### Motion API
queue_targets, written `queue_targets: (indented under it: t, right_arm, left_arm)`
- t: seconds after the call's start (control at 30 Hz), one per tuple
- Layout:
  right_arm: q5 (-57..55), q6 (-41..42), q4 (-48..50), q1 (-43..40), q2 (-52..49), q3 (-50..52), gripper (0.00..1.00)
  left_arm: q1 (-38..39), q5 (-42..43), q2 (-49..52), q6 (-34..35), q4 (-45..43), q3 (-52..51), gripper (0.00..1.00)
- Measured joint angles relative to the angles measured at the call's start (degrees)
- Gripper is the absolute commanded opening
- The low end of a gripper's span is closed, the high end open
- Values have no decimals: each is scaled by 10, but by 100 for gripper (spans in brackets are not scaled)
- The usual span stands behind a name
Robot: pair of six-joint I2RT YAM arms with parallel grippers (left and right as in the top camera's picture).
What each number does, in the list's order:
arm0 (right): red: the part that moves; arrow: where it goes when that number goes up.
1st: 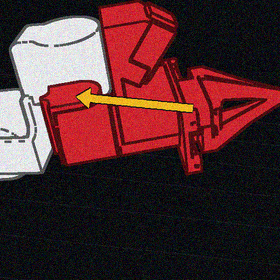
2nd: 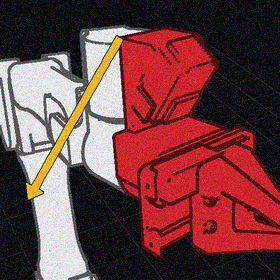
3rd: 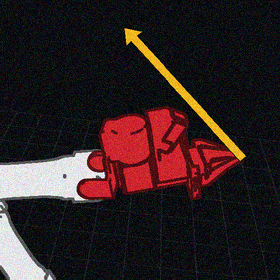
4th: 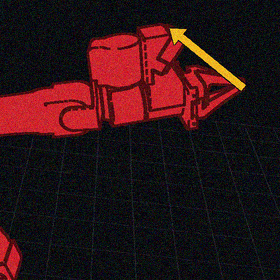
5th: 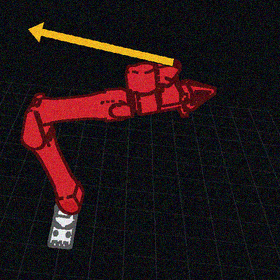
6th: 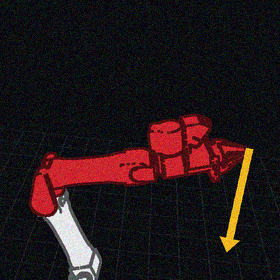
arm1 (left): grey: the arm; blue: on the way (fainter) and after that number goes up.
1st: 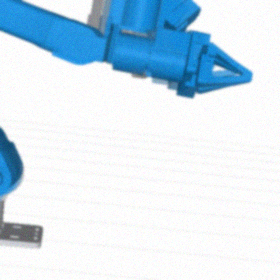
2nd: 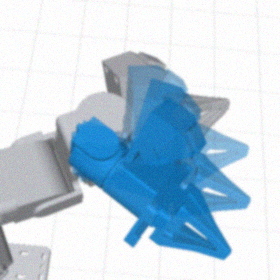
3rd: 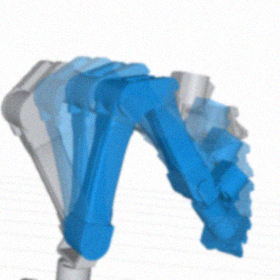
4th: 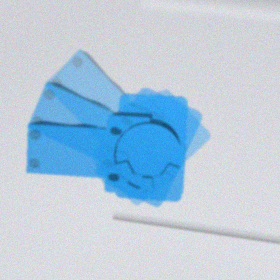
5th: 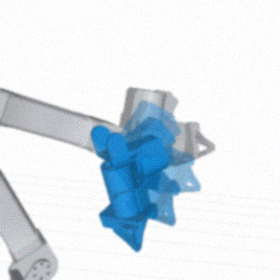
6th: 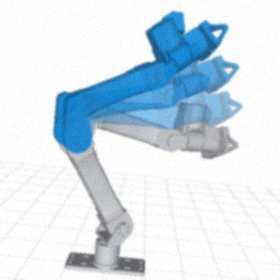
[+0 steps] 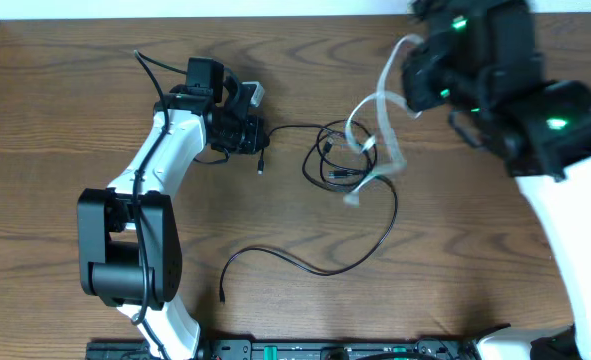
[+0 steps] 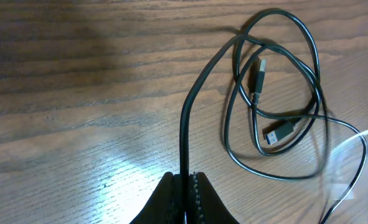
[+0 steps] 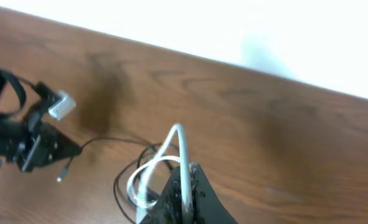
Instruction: Untangle cables
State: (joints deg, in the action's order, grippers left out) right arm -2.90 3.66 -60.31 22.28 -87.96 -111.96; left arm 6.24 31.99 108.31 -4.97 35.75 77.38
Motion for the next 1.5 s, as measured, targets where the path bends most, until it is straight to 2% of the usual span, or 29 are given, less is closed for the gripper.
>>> queue_targets:
  t: [0.1, 0.23, 0.53, 1.07, 1.27, 1.5]
  right_arm:
    - [-5, -3, -39, -15, 1, -73, 1]
    - [-10, -3, -98, -35, 10, -122, 1]
    - [-13, 9, -213, -75, -1, -128, 1]
    - [-21, 47, -307, -125, -6, -128, 1]
    - [-52, 55, -326, -178, -6, -128, 1]
    - [-85, 69, -327, -296, -6, -128, 1]
  left_arm:
    - [0, 0, 0, 0, 0, 0, 8]
    - [0, 0, 0, 0, -1, 0, 8]
    - [0, 0, 0, 0, -1, 0, 8]
    - [0, 0, 0, 0, -5, 0, 8]
    - [0, 3, 0, 0, -16, 0, 8]
    - [0, 3, 0, 0, -17, 0, 8]
